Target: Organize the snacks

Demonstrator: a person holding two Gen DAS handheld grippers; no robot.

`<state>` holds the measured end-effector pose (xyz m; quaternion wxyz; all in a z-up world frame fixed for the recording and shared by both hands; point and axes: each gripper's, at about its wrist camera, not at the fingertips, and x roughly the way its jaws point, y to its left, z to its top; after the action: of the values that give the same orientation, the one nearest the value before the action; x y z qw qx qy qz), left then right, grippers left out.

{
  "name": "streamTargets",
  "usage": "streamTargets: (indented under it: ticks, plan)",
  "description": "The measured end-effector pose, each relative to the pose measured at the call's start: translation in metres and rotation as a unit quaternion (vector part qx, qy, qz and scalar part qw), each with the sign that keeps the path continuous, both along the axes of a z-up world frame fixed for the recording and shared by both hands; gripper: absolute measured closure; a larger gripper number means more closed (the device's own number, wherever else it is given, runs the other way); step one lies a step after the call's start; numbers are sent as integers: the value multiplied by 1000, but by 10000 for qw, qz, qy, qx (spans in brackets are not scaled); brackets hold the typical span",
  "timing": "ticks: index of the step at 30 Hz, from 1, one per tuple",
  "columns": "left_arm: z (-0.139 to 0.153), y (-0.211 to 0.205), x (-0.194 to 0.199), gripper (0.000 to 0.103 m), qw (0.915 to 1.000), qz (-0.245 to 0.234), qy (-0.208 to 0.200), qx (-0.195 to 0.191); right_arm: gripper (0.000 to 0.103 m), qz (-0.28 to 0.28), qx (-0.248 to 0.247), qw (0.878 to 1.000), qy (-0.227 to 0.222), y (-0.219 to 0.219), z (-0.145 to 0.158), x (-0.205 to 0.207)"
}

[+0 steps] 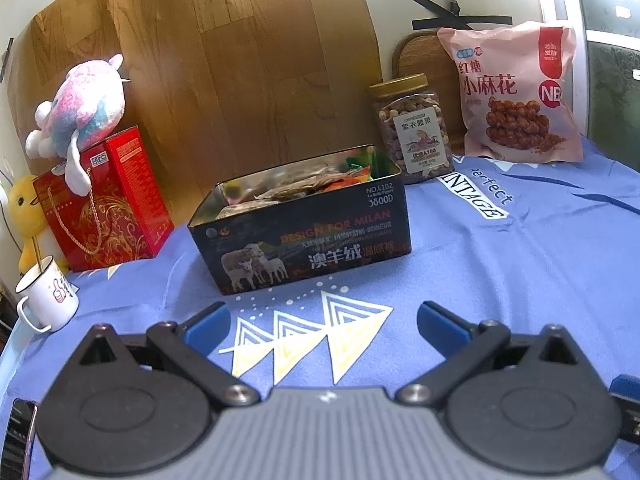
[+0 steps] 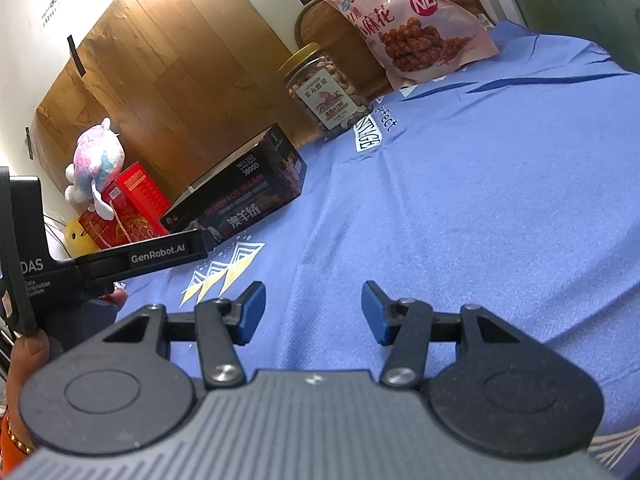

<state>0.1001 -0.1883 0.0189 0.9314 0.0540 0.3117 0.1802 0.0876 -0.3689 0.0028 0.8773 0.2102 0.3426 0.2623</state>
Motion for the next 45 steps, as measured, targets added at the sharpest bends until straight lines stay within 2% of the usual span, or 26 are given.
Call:
streamTargets:
  ticks: [31, 45]
  plan:
    - [-5, 2, -4, 0, 9997, 148, 134, 104, 47, 77, 60, 10000, 15, -2, -2, 4]
    - [14, 35, -17, 0, 9975, 681, -160, 106, 46, 564, -2, 9975, -417, 24, 45, 33]
